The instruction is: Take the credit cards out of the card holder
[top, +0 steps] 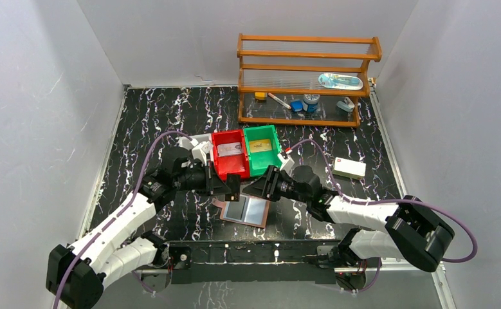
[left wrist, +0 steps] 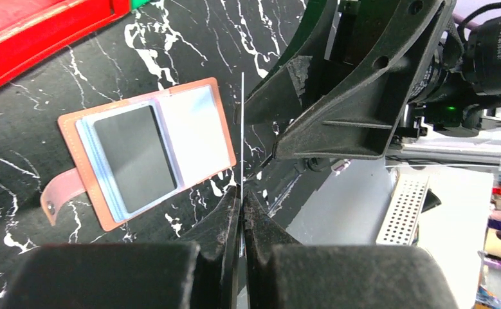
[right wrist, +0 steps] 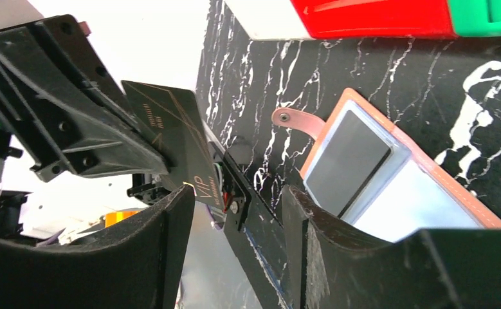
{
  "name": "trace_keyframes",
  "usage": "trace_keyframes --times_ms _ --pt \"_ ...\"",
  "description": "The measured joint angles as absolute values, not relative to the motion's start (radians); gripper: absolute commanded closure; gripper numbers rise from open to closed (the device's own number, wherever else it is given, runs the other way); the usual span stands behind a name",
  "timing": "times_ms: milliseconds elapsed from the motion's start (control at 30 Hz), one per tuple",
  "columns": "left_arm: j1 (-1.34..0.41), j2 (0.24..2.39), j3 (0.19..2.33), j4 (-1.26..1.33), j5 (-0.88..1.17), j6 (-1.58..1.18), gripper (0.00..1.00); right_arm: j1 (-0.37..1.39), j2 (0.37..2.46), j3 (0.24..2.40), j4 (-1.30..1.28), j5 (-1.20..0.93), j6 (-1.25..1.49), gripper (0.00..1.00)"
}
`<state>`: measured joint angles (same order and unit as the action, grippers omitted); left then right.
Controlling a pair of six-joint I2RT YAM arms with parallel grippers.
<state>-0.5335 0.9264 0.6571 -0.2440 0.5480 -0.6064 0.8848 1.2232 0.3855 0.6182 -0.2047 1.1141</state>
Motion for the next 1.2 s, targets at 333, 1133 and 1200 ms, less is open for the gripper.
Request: trace_keyframes --times_ms 333,1133,1200 --pt "-0.533 0.928 0.603 -0.07 0.677 -0.708 1.0 0.845 1.226 0.385 0.734 -0.313 1.139 0.5" --pt "-0.515 0.976 0.606 0.018 0.818 -0.739 0.69 0.807 1.261 0.368 0.954 -0.463 1.183 1.0" --pt "-0.514 0.978 0.616 0.013 0.822 -0.733 0.69 0.807 1.268 0.362 0.978 -0.472 1.191 1.0"
